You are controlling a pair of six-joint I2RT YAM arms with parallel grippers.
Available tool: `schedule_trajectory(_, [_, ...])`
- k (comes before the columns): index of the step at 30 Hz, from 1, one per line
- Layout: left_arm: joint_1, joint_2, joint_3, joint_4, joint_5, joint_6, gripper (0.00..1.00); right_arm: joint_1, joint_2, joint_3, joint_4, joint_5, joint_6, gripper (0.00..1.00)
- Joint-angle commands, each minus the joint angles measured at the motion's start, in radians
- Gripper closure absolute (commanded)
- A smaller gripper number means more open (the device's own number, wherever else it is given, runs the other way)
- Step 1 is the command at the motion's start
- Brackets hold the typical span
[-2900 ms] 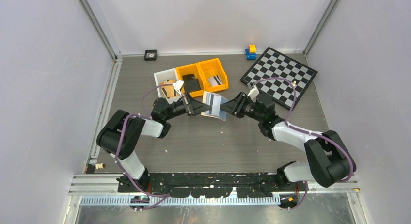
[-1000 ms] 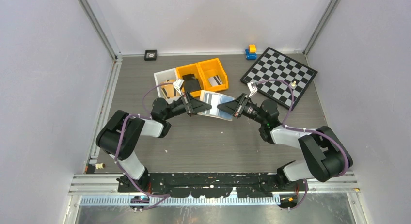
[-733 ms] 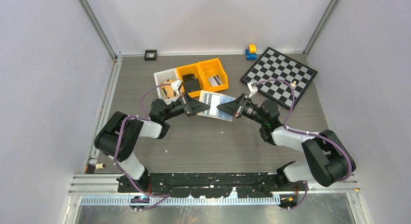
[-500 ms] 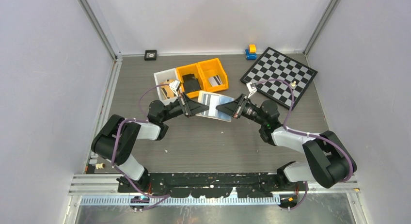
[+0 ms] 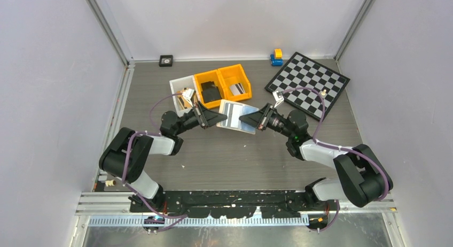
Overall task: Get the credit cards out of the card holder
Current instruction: Remove the credit card from the card holder.
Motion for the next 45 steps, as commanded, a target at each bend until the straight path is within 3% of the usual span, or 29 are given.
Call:
schedule_trajectory(1, [0.044,-0.041,-0.003,0.076,-0.042,-0.003,0.8,-0.031,-0.026,0.007,0.033,0.033,-0.011,0.99])
schedule_trajectory(4, [0.044,-0.042,-0.004,0.076,-0.042,-0.002,0.74,-0.031,-0.023,0.007,0.031,0.033,-0.011,0.99])
schedule_trajectory(8, [0.044,-0.043,-0.003,0.076,-0.041,0.003,0.81,-0.031,-0.023,0.01,0.027,0.028,-0.011,1.0])
schedule_trajectory(12, [0.041,-0.011,0.02,0.076,-0.01,-0.014,0.61,-0.03,-0.007,0.02,0.034,0.009,-0.004,0.99])
schedule_trajectory(15, [0.031,0.01,0.029,0.076,-0.004,-0.016,0.6,-0.03,0.016,0.024,0.07,-0.007,0.015,1.0])
schedule_trajectory(29, [0.019,0.056,0.052,0.076,0.008,-0.018,0.75,-0.024,0.047,0.043,0.074,-0.028,0.028,1.0])
schedule_trajectory(37, [0.019,0.067,0.053,0.076,0.004,-0.018,1.0,-0.022,0.049,0.048,0.057,-0.027,0.027,0.99])
schedule_trajectory(45, [0.074,0.001,-0.018,0.076,-0.053,-0.015,1.0,-0.022,-0.009,0.043,-0.084,0.042,-0.045,1.0])
